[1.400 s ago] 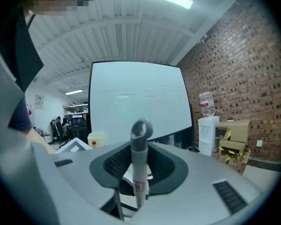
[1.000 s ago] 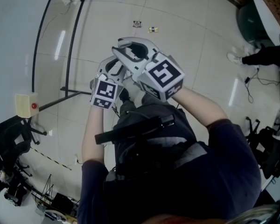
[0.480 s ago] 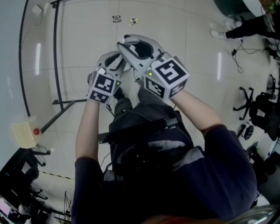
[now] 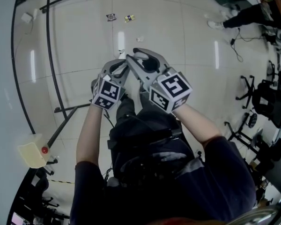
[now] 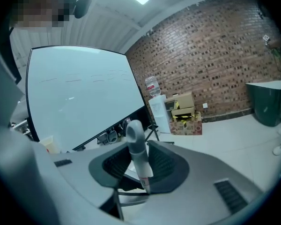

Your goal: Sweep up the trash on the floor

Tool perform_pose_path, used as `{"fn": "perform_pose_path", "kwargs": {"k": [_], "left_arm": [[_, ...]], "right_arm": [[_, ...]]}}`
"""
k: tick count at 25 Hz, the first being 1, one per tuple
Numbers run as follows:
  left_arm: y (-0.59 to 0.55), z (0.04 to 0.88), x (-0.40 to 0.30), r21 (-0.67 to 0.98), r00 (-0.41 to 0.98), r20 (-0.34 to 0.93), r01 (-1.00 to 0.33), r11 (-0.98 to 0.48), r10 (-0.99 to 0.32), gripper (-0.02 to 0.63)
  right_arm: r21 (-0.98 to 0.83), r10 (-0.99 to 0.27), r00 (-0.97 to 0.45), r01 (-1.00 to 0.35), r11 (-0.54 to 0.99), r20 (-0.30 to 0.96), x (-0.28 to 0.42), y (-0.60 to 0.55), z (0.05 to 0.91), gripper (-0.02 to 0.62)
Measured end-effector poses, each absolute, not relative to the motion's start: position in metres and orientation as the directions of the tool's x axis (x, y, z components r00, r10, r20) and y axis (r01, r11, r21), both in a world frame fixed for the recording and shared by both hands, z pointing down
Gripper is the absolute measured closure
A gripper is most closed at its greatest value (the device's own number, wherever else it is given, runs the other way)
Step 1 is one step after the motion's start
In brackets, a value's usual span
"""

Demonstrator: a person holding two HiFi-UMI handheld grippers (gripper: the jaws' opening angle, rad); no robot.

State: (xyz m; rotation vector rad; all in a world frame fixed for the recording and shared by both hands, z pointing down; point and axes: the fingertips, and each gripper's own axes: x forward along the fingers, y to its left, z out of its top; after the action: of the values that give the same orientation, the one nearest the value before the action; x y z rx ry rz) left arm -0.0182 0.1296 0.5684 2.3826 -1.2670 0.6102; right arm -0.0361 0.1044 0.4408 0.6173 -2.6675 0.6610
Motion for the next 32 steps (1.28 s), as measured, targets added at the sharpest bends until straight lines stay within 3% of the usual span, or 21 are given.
{"fn": "perform_pose_path", "kwargs": {"k": [7,22,32], "left_arm": [[0.131,0.599,-0.011,0.169,0.461,0.554,-0.878,-0.449,-0.693,0.526],[0.088,0.633,-0.009,0.091,0.507,0.609,-0.808,-0.581,-0.610,0.528],[0.040,0.662,-0.011,0.085,0.472,0.673,-0.815,-0.574,-0.570,0.528]], "right_arm": [[-0.314,-0.356,-0.820,-0.517,0.796,0.449,-0.035,0.105,0.471,0.466],[-0.070,-0.446,-0.761,-0.536,0.842,0.471,-0.040,0.067,0.503,0.477],[-0.084,-0.426,-0.781,-0.514,0.854,0.457,-0.043,0.018,0.531,0.477]]}}
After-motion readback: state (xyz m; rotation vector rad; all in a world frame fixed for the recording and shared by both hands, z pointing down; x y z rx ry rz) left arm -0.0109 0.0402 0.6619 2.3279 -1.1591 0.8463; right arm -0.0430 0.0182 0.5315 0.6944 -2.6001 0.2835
